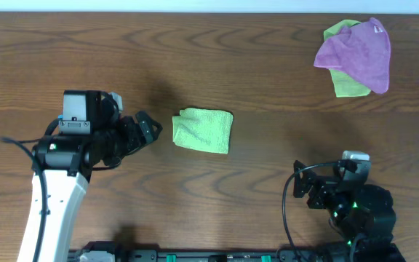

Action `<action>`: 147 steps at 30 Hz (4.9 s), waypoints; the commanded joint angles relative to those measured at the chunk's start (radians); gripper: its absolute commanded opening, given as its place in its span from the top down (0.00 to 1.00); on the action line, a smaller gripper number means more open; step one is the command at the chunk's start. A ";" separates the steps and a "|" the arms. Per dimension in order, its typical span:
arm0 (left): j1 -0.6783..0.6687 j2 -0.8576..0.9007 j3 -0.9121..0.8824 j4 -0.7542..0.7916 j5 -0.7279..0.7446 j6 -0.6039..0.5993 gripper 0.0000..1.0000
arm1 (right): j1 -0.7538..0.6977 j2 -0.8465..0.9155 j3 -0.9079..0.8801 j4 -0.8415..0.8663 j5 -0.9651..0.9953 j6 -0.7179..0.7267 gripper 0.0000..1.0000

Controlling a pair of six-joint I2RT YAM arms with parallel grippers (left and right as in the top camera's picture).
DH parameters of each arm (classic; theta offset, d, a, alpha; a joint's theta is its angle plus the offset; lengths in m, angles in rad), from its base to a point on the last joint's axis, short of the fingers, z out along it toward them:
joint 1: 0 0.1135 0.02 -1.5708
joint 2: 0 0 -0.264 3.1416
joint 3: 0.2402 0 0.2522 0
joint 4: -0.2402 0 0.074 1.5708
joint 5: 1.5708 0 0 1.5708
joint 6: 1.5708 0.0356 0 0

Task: Fold the cloth
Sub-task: 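Reach the left gripper to the folded green cloth's left edge and grasp it, then lift the folded green cloth and carry it left over the blue cloth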

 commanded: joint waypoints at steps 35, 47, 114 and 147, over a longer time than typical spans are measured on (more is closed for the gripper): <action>-0.244 0.194 -0.517 0.978 -0.172 -0.722 0.05 | -0.007 -0.007 -0.004 -0.174 0.037 0.016 0.01; -0.267 0.345 -0.517 1.110 -0.163 -0.793 0.05 | -0.007 -0.007 -0.004 -0.174 0.037 0.016 0.01; 0.096 0.114 -0.478 1.045 0.151 -0.378 0.94 | -0.007 -0.007 -0.004 -0.174 0.037 0.016 0.01; 0.509 0.191 -0.285 0.864 0.099 -0.109 0.94 | -0.007 -0.007 -0.004 -0.174 0.037 0.016 0.01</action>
